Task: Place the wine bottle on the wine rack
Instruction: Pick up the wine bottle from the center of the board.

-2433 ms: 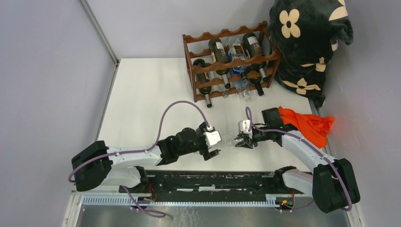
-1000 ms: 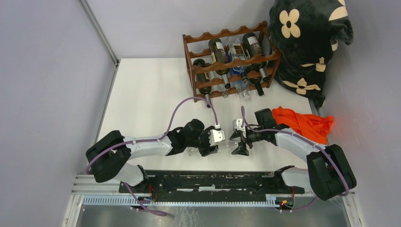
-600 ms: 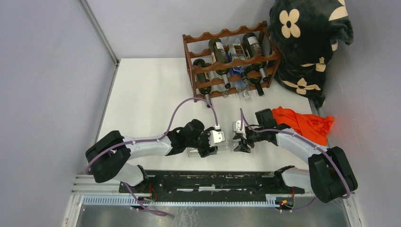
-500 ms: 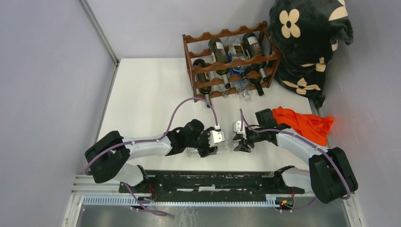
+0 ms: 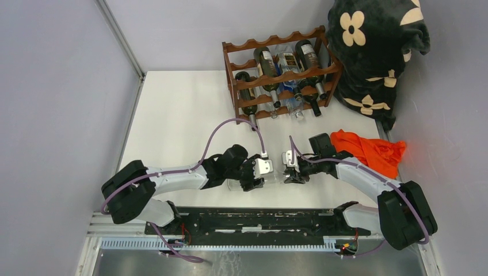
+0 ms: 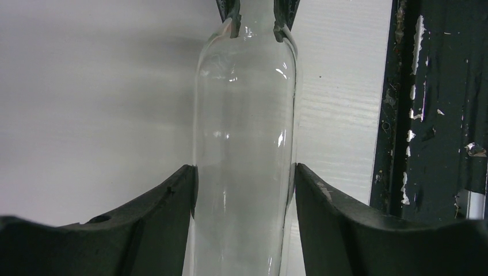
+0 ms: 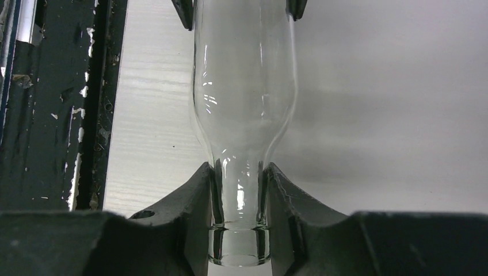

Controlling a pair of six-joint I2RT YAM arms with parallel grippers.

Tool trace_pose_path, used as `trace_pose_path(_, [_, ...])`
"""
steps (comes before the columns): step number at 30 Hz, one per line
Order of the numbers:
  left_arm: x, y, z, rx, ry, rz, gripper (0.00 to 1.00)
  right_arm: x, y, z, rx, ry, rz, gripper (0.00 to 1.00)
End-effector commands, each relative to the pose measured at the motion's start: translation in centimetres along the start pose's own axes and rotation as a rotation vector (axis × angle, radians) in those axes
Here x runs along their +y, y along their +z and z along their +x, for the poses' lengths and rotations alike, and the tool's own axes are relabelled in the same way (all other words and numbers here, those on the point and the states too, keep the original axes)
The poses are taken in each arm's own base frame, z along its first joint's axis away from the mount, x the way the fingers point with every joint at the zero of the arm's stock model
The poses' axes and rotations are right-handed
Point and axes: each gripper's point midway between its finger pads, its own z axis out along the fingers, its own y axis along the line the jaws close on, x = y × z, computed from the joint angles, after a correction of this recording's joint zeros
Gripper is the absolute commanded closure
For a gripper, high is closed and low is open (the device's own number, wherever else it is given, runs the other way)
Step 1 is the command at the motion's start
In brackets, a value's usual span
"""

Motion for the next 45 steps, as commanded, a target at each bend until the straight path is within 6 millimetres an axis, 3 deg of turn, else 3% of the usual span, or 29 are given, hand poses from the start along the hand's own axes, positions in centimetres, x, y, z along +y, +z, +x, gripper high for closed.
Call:
trace_pose_path(1, [1.4,-0.7,-5.5,-0.150,0.076,-0.026,0.98,0.0,-0.1,-1.5,-0.040,-0.076,-0.013,0.95])
trace_pose_path(3, [1.7,-0.7,-5.7,-0.144,0.066,-0.038,0.96,0.7,-0.1,-1.8,-0.042,-0.059,-0.053,1.00])
trace_pose_path(9, [3.4,-2.1,-6.2,-0.140,-0.004,-0.158,0.24,2.1,-0.3,-3.6,-0.120,0.055,-0.135,1.00])
trace_pose_path(13, [4.8,-4.5,-7.0,-0.170,-0.046,-0.275,0.02,1.4,-0.6,-4.6,-0.183,0.136,-0.103,1.00])
trace_pose_path(19, [6.6,-9.7,-9.3,-0.220,-0.131,-0.447,0.00,1.1,-1.7,-5.1,-0.286,0.252,-0.110,1.00])
trace_pose_path(28, [5.8,-16.2,-12.3,-0.370,-0.285,-0.509,0.00,0.4,-3.0,-6.1,-0.385,0.307,-0.079,1.00])
trace_pose_path(36, [4.6,-19.6,-12.7,-0.506,-0.415,-0.514,0.00,-0.5,-3.8,-7.4,-0.463,0.341,0.008,1.00])
trace_pose_path(45, [4.3,-21.0,-12.4,-0.532,-0.456,-0.533,0.00,-0.5,-4.0,-7.6,-0.483,0.421,0.040,1.00])
